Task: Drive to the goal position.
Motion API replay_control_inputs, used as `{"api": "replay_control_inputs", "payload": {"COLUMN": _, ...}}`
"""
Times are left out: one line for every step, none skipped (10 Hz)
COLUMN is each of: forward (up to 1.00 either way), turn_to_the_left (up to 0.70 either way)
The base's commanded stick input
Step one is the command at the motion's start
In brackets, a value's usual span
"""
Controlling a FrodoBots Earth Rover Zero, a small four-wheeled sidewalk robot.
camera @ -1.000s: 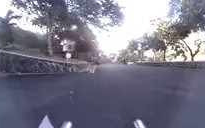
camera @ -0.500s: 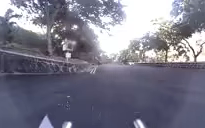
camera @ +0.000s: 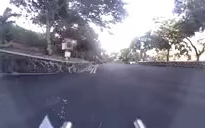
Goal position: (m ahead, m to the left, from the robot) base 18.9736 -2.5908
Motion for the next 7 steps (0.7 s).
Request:
{"api": "replay_control_inputs", "payload": {"forward": 0.50, "turn_to_the_left": -0.02}}
{"api": "replay_control_inputs", "payload": {"forward": 0.50, "turn_to_the_left": -0.08}}
{"api": "replay_control_inputs", "payload": {"forward": 0.50, "turn_to_the_left": -0.26}}
{"api": "replay_control_inputs", "payload": {"forward": 0.50, "turn_to_the_left": -0.29}}
{"api": "replay_control_inputs", "payload": {"forward": 0.50, "turn_to_the_left": -0.11}}
{"api": "replay_control_inputs", "payload": {"forward": 0.50, "turn_to_the_left": 0.00}}
{"api": "replay_control_inputs", "payload": {"forward": 0.50, "turn_to_the_left": 0.00}}
